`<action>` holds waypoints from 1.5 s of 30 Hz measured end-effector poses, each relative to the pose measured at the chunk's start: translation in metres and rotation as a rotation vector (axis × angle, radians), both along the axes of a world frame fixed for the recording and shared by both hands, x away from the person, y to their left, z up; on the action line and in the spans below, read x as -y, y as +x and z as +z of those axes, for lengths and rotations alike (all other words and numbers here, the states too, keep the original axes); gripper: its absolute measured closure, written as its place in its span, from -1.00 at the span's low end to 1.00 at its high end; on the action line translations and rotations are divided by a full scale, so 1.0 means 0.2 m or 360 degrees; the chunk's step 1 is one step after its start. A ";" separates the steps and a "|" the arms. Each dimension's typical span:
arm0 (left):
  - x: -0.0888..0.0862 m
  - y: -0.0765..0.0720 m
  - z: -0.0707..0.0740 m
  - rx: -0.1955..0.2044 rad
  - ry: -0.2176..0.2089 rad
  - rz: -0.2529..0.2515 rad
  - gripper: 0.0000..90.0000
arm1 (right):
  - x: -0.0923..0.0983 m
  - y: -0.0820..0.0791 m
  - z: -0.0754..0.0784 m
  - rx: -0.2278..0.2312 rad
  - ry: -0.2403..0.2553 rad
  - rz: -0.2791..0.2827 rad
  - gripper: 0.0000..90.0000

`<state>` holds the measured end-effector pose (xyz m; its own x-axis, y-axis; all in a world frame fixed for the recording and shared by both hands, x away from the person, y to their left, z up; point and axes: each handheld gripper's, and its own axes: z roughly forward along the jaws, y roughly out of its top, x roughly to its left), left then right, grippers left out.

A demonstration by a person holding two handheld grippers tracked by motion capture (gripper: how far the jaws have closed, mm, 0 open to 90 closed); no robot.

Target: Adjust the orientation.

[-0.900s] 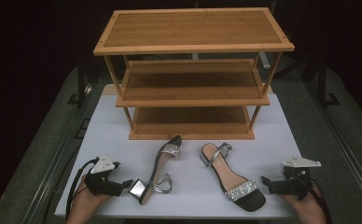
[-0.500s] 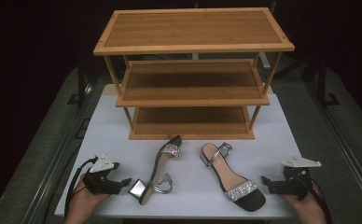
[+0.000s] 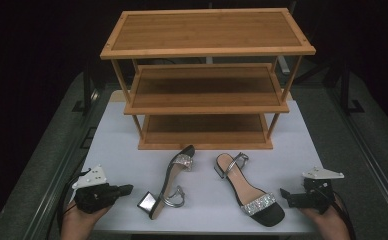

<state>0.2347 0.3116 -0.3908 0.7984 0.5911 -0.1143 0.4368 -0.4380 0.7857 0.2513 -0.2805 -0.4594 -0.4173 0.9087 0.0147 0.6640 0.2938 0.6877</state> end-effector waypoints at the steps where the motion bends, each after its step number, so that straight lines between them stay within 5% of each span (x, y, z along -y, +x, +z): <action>1: 0.02 -0.01 0.01 0.0007 -0.0002 -0.0018 1.00 | 0.00 0.00 0.00 0.0000 0.0000 0.0000 -1.00; 9: 0.12 -0.02 0.00 -0.0001 -0.0027 -0.0119 1.00 | 0.00 0.00 0.00 0.0000 -0.0002 0.0001 -1.00; 19: 0.21 -0.01 -0.04 -0.0025 0.0028 -0.0178 1.00 | 0.00 0.00 0.00 0.0001 -0.0002 0.0001 -1.00; 37: 0.18 0.01 -0.03 -0.0002 0.0059 -0.0111 1.00 | 0.00 0.00 0.00 0.0004 -0.0003 0.0001 -1.00; 45: 0.10 0.06 -0.05 0.0026 0.0136 0.0048 1.00 | 0.00 0.00 0.00 0.0002 -0.0002 0.0001 -1.00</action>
<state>0.2470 0.2916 -0.4007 0.7814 0.6221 -0.0496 0.4382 -0.4904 0.7533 0.2512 -0.2804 -0.4595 -0.4176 0.9085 0.0131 0.6631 0.2949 0.6880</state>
